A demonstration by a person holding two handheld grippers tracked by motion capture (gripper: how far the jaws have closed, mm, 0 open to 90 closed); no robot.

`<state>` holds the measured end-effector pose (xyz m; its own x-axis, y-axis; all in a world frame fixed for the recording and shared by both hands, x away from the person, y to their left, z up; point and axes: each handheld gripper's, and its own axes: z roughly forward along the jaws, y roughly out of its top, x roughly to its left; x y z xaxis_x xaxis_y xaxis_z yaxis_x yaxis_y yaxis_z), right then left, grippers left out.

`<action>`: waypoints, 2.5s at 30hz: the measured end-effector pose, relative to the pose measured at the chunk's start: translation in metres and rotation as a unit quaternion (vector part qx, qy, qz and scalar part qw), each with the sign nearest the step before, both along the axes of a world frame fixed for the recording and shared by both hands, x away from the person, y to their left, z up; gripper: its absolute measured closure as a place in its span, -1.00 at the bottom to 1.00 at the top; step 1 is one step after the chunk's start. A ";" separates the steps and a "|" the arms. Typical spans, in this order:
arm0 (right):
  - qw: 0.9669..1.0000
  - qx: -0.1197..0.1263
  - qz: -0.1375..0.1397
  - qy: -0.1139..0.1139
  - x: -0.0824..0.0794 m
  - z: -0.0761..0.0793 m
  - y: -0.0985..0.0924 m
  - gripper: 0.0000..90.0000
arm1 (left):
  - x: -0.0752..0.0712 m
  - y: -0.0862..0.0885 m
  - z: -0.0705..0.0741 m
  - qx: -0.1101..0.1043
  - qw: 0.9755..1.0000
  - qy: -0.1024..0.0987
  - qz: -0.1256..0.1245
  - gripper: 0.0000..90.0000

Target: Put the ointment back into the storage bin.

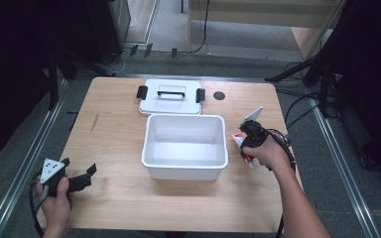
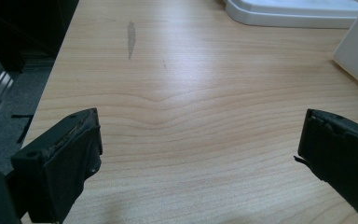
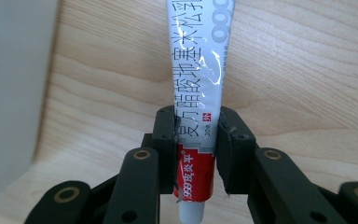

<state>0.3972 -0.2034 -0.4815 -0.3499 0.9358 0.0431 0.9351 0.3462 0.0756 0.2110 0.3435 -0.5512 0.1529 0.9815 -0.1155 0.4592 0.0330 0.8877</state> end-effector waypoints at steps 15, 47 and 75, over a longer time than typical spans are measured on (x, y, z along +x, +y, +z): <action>1.000 0.023 0.005 -0.012 -0.001 0.049 0.006 0.61 | 0.000 0.000 0.000 0.000 1.000 0.000 -0.002 -1.00; 0.998 0.059 0.006 -0.038 0.004 0.121 0.021 0.61 | -0.001 -0.001 0.000 -0.002 1.000 0.000 -0.004 -1.00; 0.983 0.081 0.155 -0.054 -0.013 0.134 0.089 0.61 | -0.001 0.000 0.000 -0.005 1.000 0.000 -0.006 -1.00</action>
